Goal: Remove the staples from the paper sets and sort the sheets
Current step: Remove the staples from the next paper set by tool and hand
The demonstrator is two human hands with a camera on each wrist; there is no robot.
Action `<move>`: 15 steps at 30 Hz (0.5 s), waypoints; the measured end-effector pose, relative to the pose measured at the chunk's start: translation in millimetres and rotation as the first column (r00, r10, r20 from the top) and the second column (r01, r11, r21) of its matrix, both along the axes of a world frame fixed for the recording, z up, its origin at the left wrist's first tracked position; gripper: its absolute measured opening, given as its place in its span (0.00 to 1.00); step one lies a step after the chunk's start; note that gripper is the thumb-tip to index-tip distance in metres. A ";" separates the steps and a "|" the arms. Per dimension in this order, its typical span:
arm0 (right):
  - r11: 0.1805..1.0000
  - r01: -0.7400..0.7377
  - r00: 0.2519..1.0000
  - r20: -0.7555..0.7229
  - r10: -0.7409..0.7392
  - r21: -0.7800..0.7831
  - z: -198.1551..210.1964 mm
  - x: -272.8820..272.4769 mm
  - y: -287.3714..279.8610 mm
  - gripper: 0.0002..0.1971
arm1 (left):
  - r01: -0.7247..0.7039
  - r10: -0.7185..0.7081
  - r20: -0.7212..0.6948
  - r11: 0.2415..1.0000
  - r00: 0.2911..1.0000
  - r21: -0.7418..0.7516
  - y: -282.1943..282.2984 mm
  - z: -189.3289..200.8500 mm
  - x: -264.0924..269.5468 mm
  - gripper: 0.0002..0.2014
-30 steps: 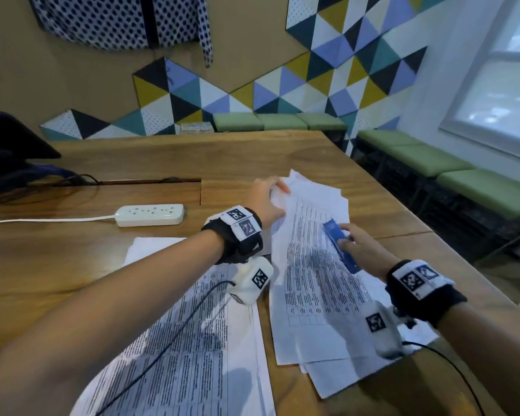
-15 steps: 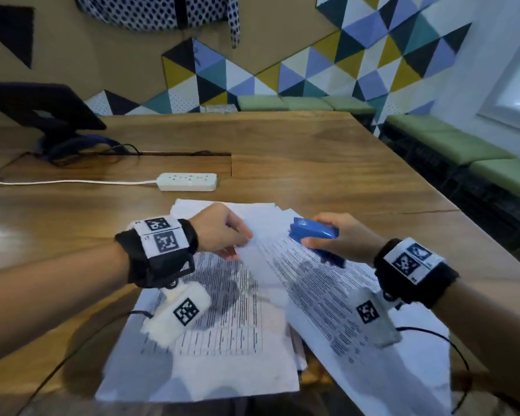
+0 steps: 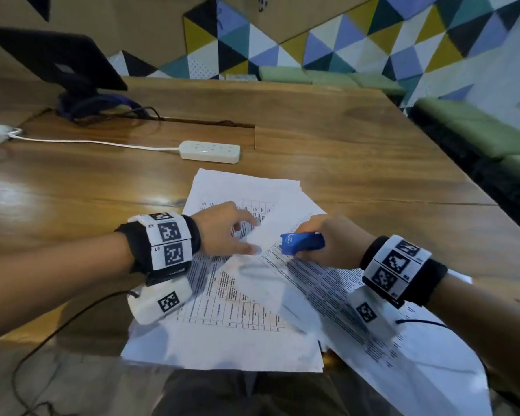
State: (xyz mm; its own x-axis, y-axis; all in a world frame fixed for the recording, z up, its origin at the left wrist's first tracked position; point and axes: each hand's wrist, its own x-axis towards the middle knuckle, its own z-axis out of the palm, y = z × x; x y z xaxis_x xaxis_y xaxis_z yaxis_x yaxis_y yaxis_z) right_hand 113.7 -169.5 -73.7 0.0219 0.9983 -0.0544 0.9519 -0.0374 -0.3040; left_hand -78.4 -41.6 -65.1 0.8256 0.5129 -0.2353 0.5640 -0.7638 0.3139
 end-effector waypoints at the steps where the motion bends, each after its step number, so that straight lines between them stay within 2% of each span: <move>1: 1.000 -0.007 1.000 0.006 0.007 -0.003 0.3 0.2 0.8 0.10 | 0.037 -0.038 -0.045 0.999 0.998 -0.013 1.7 -6.7 0.9 0.36; 3: 0.999 -0.026 1.000 -0.004 0.026 0.020 1.2 -0.2 2.7 0.09 | 0.127 -0.124 -0.159 0.992 0.979 0.012 2.5 -17.6 1.4 0.47; 4: 0.999 -0.035 0.999 -0.010 0.036 0.031 1.7 -0.9 3.9 0.08 | 0.184 -0.169 -0.220 0.982 0.961 0.045 1.4 -20.9 1.4 0.49; 8: 0.996 -0.089 0.996 -0.004 0.089 0.013 0.4 -4.9 10.3 0.10 | 0.306 -0.250 -0.393 0.948 0.885 0.085 2.1 -32.2 2.0 0.48; 11: 0.994 -0.112 0.994 -0.003 0.112 0.000 -1.3 -5.5 13.0 0.12 | 0.329 -0.273 -0.411 0.942 0.870 0.069 6.5 -36.5 4.4 0.48; 15: 0.991 -0.131 0.991 -0.010 0.132 0.025 -7.3 -6.7 12.6 0.13 | 0.349 -0.308 -0.398 0.936 0.864 0.033 12.6 -39.6 8.6 0.59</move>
State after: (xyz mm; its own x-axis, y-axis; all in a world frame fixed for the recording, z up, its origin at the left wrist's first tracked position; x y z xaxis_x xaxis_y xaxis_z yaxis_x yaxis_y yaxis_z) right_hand 107.0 -156.8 -81.0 -0.1103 0.9935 -0.0293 0.9444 0.0956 -0.3146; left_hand -69.9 -29.0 -104.7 0.8071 0.2651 -0.5276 0.3344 -0.9417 0.0383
